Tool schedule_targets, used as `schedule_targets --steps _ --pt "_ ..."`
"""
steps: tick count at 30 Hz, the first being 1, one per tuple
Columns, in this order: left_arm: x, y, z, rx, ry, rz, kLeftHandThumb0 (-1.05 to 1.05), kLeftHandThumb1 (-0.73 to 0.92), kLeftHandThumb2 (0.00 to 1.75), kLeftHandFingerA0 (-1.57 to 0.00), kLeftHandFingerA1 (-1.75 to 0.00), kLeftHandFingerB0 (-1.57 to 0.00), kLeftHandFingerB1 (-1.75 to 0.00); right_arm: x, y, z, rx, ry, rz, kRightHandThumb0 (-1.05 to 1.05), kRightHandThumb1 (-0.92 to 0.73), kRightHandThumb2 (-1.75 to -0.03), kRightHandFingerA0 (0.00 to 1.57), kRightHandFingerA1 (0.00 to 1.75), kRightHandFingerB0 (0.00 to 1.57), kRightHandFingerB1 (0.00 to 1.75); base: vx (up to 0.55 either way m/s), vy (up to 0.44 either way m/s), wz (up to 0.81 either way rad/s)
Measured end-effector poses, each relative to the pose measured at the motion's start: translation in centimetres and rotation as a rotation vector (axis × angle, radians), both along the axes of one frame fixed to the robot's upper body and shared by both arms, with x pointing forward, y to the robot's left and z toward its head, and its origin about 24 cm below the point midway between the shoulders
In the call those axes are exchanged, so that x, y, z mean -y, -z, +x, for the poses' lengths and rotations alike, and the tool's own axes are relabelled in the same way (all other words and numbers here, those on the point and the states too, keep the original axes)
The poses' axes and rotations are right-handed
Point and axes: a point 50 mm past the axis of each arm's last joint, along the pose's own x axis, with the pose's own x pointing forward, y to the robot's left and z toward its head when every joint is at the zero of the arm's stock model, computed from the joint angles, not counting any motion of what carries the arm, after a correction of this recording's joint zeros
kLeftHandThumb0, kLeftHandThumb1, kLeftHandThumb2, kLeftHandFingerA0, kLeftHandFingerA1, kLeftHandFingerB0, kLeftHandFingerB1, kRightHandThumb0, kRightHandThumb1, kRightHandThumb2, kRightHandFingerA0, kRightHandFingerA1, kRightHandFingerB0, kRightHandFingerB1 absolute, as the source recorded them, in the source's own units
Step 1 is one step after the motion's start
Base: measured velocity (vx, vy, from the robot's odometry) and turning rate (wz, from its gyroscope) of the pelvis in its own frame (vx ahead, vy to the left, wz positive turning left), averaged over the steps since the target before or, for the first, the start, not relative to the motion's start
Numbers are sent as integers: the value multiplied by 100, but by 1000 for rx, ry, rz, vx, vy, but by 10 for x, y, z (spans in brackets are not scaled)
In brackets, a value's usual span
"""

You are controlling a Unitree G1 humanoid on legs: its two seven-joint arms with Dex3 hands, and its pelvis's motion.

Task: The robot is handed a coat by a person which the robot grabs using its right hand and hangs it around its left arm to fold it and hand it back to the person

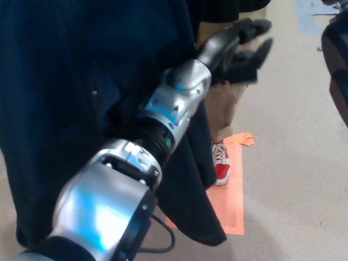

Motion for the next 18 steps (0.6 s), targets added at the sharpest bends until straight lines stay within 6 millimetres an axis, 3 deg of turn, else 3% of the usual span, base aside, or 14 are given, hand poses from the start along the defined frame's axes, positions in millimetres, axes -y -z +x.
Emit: schedule_targets --steps 3,4,5,6,7,8,9,11,12,15,16,18 --pt "-22 -5 8 25 -73 -3 -83 78 109 -5 -27 -6 -24 7 -3 -1 12 0 4 -42 -86 -66 117 65 111 72 0 0 0" --pt "-32 -6 11 37 -103 3 -86 80 110 -9 -28 -9 -27 12 -4 1 10 7 10 -39 -87 -66 90 56 100 67 0 0 0" --pt "-41 -8 13 47 -126 14 -77 92 69 -10 -25 -9 -23 16 -5 2 13 13 15 -39 -88 -67 96 58 96 63 0 0 0" --pt "-46 -9 15 52 -142 22 -77 92 69 -10 -25 -9 -23 19 -6 2 16 17 18 -39 -88 -67 96 58 96 63 0 0 0" --pt "-55 -11 17 59 -166 29 -78 92 69 -12 -27 -12 -25 24 -7 3 19 23 25 -42 -88 -68 105 62 106 65 0 0 0" --pt "-65 -14 19 67 -192 30 -79 91 69 -9 -25 -11 -25 29 -8 4 23 32 32 -40 -86 -66 108 74 109 71 0 0 0" --pt "-74 -17 21 74 -216 30 -74 72 108 -2 -36 -8 -42 35 -10 5 31 44 37 -39 -88 -66 112 64 113 74 0 0 0" --pt "-91 -21 24 85 -257 23 -74 72 108 -2 -36 -8 -42 46 -15 4 42 61 49 -39 -88 -66 112 64 113 74 0 0 0" --pt "-99 -23 24 90 -275 19 -84 76 107 -7 -26 -7 -30 52 -18 3 46 69 54 -41 -87 -66 113 62 117 71 0 0 0" --pt "-120 -26 26 95 -327 1 -83 76 107 -6 -26 -6 -29 68 -25 1 61 92 77 -39 -89 -66 110 56 115 73 0 0 0" --pt "-128 -26 26 94 -347 -7 -86 81 110 -3 -21 -3 -20 76 -27 1 66 102 86 -34 -74 -113 90 77 102 92 0 0 0" --pt "-138 -25 26 89 -374 -19 -84 75 106 -7 -29 -7 -28 87 -29 1 68 117 99 -36 -71 -109 91 74 103 89 0 0 0"
